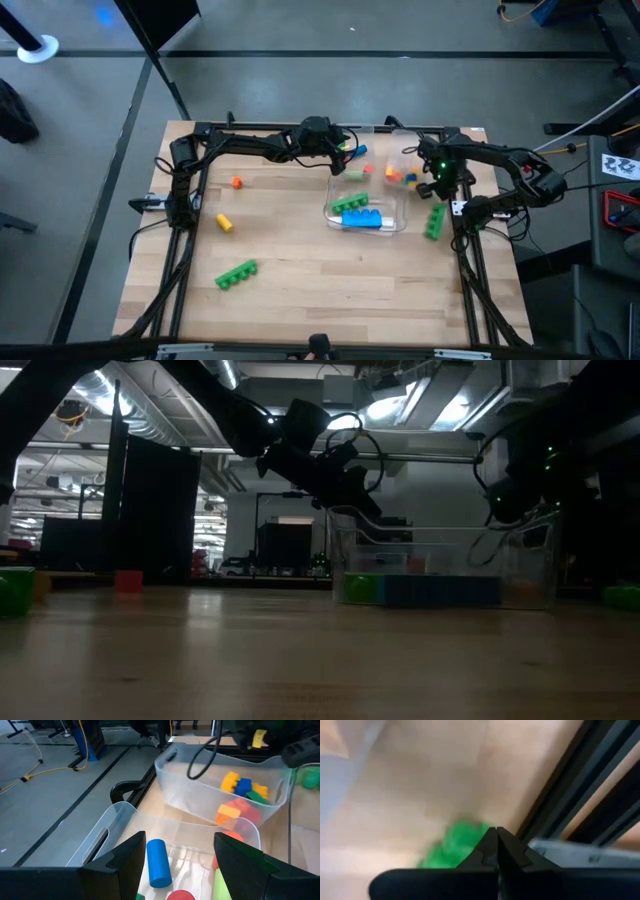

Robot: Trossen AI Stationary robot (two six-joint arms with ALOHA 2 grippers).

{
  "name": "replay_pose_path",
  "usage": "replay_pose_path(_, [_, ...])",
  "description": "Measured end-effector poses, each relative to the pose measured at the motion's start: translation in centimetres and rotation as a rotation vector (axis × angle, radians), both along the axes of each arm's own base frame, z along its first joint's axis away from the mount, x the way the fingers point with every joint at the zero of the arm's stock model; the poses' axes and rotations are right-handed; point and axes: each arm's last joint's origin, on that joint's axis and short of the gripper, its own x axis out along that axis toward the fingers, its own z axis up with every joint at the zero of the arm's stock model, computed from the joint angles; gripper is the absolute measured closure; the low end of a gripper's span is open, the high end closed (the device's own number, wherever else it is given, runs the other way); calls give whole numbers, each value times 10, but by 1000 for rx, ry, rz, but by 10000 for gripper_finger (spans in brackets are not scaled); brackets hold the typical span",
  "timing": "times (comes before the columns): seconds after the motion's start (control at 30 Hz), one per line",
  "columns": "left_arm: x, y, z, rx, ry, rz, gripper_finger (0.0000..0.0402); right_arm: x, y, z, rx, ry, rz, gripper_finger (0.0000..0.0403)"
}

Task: Sort blocks by size
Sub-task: Put the top large green 4 stud game piece into the bottom transparent bin

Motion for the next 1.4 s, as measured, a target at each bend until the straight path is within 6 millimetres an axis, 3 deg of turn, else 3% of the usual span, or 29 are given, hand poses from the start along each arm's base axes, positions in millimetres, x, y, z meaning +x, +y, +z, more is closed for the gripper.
replay_pose_path(0.17, [0,0,0,0,0,0,183,-2,6,2,97,-22,22,402])
replay_pose_path(0.37, [0,0,0,1,-2,0,183,-3,4,7,31,-19,38,396])
replay_pose_path(0.63, [0,0,2,3,-8,0,183,2,-5,49,-200,-106,54,399])
replay_pose_path(0.73, [-3,-3,15,13,-34,-8,183,4,-10,56,-317,-126,53,400])
replay_pose_path(0.9, [-9,-15,44,37,-92,-29,183,4,-17,48,-408,-36,62,400])
replay_pose_path(1.07, [-19,-27,63,21,-58,-47,183,13,-28,36,-457,-83,63,400])
replay_pose_path(1.4, [-34,-51,66,-71,115,-77,183,20,-38,27,-485,-94,11,400])
